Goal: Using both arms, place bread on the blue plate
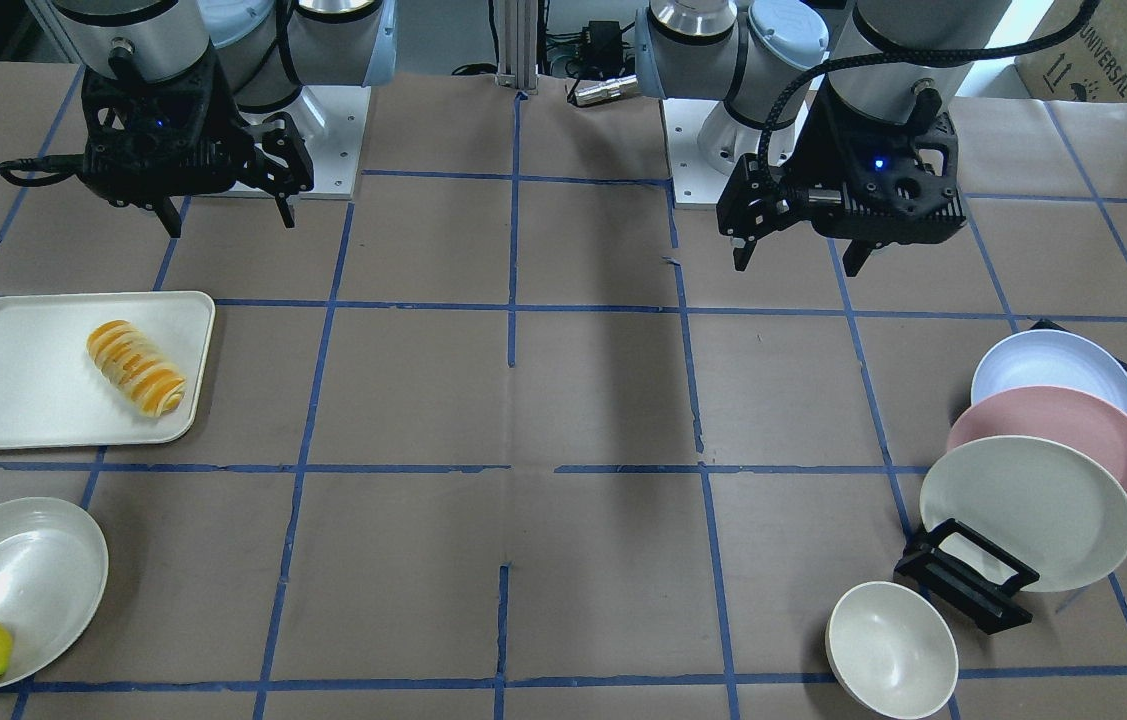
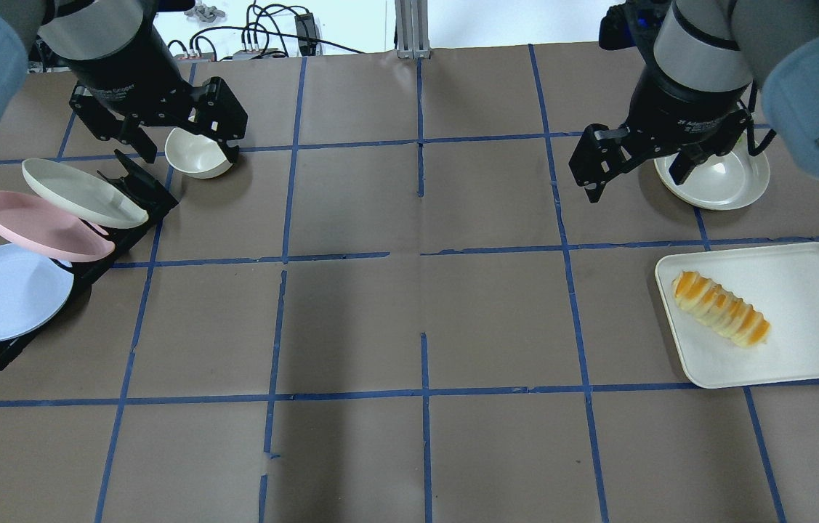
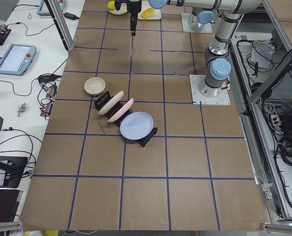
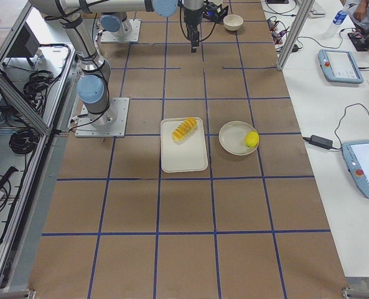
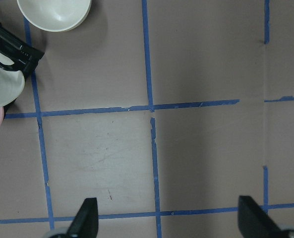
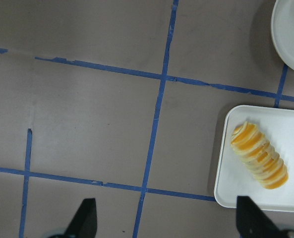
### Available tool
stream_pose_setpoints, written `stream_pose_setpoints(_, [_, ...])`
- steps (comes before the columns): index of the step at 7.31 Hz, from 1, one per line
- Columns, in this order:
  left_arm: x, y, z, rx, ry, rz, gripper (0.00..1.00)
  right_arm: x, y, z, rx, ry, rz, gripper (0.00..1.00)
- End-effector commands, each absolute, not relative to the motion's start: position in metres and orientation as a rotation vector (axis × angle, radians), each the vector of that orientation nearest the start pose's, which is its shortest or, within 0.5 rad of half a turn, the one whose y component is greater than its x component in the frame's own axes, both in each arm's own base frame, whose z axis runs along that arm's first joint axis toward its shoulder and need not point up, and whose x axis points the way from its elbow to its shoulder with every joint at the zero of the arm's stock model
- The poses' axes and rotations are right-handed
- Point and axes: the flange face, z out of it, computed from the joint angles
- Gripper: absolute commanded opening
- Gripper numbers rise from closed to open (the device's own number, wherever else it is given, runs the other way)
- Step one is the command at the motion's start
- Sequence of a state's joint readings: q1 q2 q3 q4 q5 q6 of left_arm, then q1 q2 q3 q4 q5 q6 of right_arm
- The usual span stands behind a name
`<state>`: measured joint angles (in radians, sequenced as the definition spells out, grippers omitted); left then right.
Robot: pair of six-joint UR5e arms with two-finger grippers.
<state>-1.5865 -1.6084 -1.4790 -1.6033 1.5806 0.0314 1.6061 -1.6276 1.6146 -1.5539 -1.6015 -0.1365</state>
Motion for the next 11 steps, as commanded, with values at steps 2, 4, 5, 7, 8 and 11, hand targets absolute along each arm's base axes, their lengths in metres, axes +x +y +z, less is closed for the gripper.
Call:
stream_pose_setpoints(2, [-0.136, -0.506, 0.511, 0.065, 3.129, 0.003, 1.0, 0.147, -0.462, 0.492, -0.272, 3.16, 0.01, 1.0])
stream_pose_setpoints(4, [-0.106, -0.513, 0.508, 0.107, 3.113, 0.018, 1.0, 0.146, -0.461, 0.486, -0.259, 3.168, 0.042, 1.0])
stream_pose_setpoints(5, [-0.095, -0.515, 0.509, 0.11, 3.113, 0.014, 1.0, 0.143, -0.461, 0.477, -0.276, 3.165, 0.059, 1.0])
stream_pose_setpoints(7, [-0.064, -0.516, 0.511, 0.153, 3.108, 0.016, 1.0, 0.101, -0.463, 0.443, -0.517, 3.231, 0.133, 1.0])
stream_pose_setpoints(8, [-0.04, -0.517, 0.512, 0.176, 3.107, 0.016, 1.0, 0.077, -0.459, 0.426, -0.655, 3.187, 0.195, 1.0])
stream_pose_setpoints(11, [0.074, -0.511, 0.504, 0.2, 3.13, 0.033, 1.0, 0.033, -0.452, 0.361, -0.832, 3.117, 0.198, 1.0])
